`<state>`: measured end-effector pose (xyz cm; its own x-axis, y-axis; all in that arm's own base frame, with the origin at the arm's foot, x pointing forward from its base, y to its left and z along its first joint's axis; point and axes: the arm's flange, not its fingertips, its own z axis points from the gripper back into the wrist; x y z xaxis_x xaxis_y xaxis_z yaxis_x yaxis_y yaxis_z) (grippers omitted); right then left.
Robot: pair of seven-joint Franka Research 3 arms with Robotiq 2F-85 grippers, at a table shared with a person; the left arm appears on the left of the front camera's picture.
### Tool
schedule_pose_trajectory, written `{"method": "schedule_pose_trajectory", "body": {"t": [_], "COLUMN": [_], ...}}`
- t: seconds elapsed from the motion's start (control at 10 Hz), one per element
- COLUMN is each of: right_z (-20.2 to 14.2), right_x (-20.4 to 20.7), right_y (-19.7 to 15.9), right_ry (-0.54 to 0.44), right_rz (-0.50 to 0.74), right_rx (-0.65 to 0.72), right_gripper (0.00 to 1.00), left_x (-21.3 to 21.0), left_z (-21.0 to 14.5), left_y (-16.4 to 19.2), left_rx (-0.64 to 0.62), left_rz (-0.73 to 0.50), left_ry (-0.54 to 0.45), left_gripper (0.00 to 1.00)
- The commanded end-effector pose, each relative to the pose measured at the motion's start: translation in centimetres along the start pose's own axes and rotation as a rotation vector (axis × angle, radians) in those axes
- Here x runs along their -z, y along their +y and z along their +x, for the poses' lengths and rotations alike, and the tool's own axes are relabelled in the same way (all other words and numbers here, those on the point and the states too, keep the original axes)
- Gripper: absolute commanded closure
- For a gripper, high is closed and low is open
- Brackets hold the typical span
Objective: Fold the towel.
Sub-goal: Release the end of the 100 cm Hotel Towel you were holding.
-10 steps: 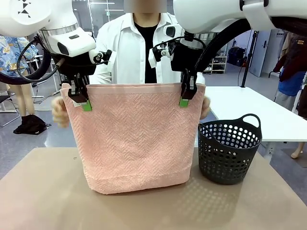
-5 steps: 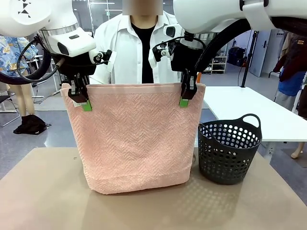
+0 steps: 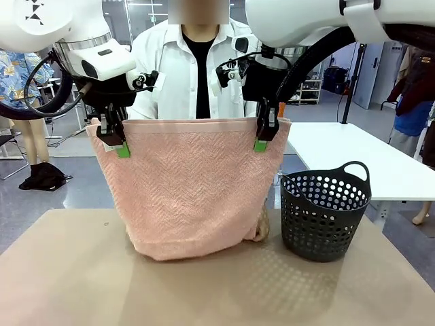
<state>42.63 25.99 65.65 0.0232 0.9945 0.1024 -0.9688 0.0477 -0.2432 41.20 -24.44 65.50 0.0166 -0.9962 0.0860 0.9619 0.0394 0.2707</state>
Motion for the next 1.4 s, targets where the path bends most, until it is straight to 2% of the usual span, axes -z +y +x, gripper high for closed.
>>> {"method": "schedule_pose_trajectory", "body": {"t": [0.0, 1.3], "right_z": [-0.16, -0.16], "right_x": [-0.04, -0.04], "right_y": [-0.08, -0.08], "right_ry": [0.001, 0.001], "right_rz": [-0.001, -0.001], "right_rx": [0.003, 0.003], "right_gripper": [1.0, 1.0], "left_x": [0.0, 0.0], "left_z": [-0.1, -0.1], "left_y": [0.05, 0.05], "left_rx": [-0.002, -0.002], "left_rz": [0.0, 0.0], "left_ry": [0.0, 0.0], "left_gripper": [1.0, 1.0]}}
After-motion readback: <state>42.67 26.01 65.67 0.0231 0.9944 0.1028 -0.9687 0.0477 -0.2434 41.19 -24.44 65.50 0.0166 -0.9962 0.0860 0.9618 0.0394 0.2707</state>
